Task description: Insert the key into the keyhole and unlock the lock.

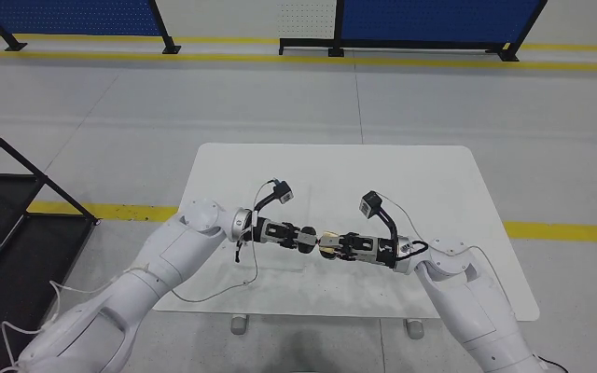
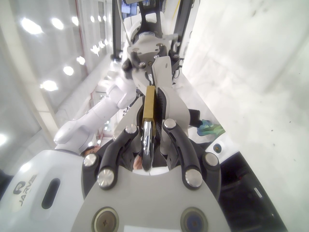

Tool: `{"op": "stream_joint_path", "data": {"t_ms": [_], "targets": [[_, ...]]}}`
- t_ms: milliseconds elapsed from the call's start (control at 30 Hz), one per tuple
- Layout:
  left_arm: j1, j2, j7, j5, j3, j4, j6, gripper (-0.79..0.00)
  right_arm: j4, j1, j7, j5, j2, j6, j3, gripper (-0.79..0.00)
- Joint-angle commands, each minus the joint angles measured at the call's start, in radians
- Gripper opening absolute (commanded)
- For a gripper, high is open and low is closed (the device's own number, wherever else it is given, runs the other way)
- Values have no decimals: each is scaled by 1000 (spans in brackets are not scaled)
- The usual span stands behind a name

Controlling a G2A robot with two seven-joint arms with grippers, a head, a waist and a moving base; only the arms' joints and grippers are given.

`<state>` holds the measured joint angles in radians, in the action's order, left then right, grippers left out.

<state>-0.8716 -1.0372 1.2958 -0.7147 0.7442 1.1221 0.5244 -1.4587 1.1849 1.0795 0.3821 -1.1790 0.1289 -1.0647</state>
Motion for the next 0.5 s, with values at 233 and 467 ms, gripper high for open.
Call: {"op": "stream_joint_path", "data": {"t_ms": [233, 467], "targets": [[-22, 9, -20, 43, 34, 42, 20, -785, 0, 0, 0, 0, 0, 0, 0, -785], [-35, 15, -66, 124, 41, 71, 66, -785, 0, 0, 0, 0, 0, 0, 0, -785]]}}
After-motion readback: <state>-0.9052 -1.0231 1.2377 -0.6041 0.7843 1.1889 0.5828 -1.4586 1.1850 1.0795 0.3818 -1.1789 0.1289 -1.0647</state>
